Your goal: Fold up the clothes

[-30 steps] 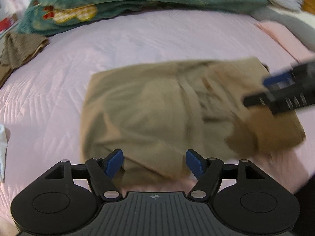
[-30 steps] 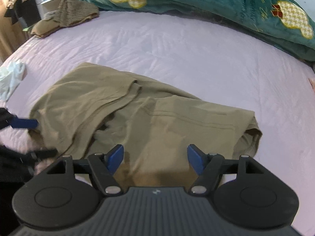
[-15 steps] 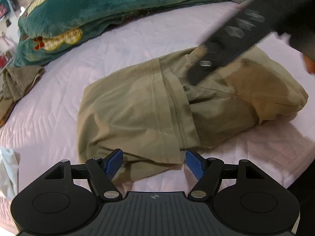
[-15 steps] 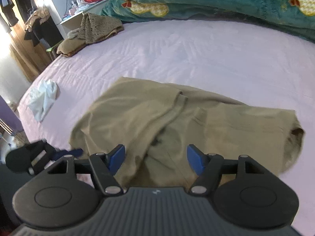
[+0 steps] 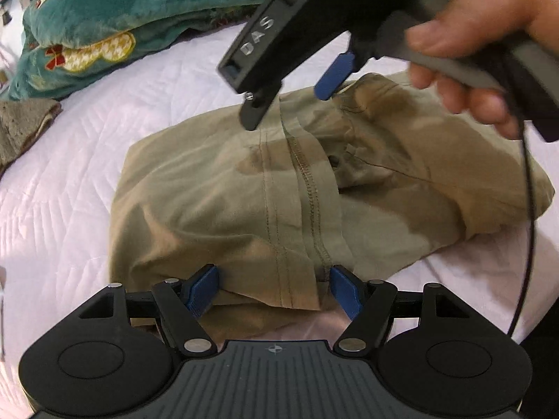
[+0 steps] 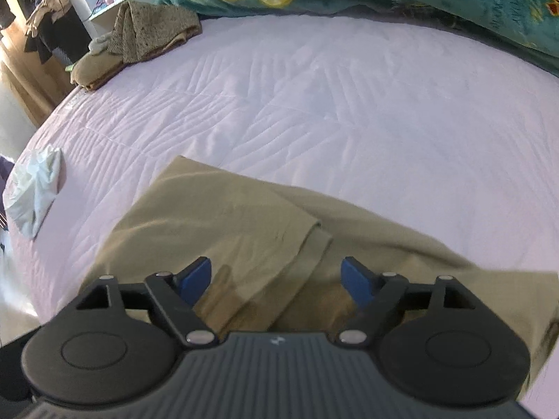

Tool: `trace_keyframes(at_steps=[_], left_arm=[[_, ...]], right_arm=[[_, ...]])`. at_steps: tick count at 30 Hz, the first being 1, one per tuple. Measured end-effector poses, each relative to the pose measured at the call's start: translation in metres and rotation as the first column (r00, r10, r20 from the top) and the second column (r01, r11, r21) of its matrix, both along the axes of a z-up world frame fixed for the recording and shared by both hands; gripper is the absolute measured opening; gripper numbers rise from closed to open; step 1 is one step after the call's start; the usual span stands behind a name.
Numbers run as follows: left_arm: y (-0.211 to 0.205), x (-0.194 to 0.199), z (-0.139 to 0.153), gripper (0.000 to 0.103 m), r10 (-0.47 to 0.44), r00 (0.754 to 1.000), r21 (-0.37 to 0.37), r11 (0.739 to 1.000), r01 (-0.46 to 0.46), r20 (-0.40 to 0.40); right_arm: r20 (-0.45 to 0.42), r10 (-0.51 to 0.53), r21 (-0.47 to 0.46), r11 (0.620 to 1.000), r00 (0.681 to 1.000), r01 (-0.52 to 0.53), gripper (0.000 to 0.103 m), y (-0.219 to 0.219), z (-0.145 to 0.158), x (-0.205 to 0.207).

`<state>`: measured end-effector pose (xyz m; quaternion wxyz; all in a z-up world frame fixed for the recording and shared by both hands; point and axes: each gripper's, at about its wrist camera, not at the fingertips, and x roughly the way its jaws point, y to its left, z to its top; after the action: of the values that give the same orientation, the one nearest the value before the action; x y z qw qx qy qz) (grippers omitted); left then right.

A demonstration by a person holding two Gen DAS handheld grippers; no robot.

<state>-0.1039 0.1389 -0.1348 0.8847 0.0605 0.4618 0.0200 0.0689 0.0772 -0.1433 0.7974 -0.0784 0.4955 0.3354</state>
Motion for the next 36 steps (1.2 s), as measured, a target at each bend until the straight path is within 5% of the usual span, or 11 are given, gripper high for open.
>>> trace_keyframes(at_steps=[5, 6, 7, 10, 15, 24, 36], left_arm=[[-0.003, -0.001, -0.001, 0.060, -0.001, 1.000, -0.013, 1.000, 0.001, -0.005], [-0.003, -0.001, -0.001, 0.051, -0.002, 1.000, -0.016, 1.000, 0.002, -0.005], [-0.002, -0.001, 0.000, 0.039, 0.000, 1.000, -0.019, 1.000, 0.000, -0.004], [0.002, 0.000, 0.003, 0.021, 0.010, 1.000, -0.050, 0.999, -0.011, -0.007], [0.005, -0.005, 0.012, 0.010, 0.025, 0.999, -0.068, 0.997, -0.024, 0.021], [0.017, -0.023, 0.036, 0.008, 0.070, 0.994, -0.114, 0.992, -0.060, 0.081], [0.121, -0.064, 0.060, 0.006, 0.246, 0.952, -0.307, 0.934, -0.182, 0.184]], right_arm=[[-0.016, 0.038, -0.008, 0.999, 0.999, -0.038, 0.080, 0.014, -0.020, 0.010], [-0.015, 0.049, -0.004, 0.999, 0.999, -0.049, 0.071, 0.015, -0.023, 0.010], [-0.008, 0.062, 0.005, 0.998, 0.998, -0.062, 0.051, 0.015, -0.022, 0.008], [0.001, 0.070, 0.037, 0.997, 0.998, -0.070, 0.012, 0.010, -0.016, 0.007], [0.018, 0.084, 0.040, 0.996, 0.996, -0.085, 0.008, 0.009, -0.003, 0.000], [0.079, 0.078, 0.036, 0.996, 0.994, -0.081, 0.007, 0.013, 0.032, -0.024], [0.154, 0.166, -0.031, 0.986, 0.974, -0.164, 0.006, 0.096, 0.091, -0.059]])
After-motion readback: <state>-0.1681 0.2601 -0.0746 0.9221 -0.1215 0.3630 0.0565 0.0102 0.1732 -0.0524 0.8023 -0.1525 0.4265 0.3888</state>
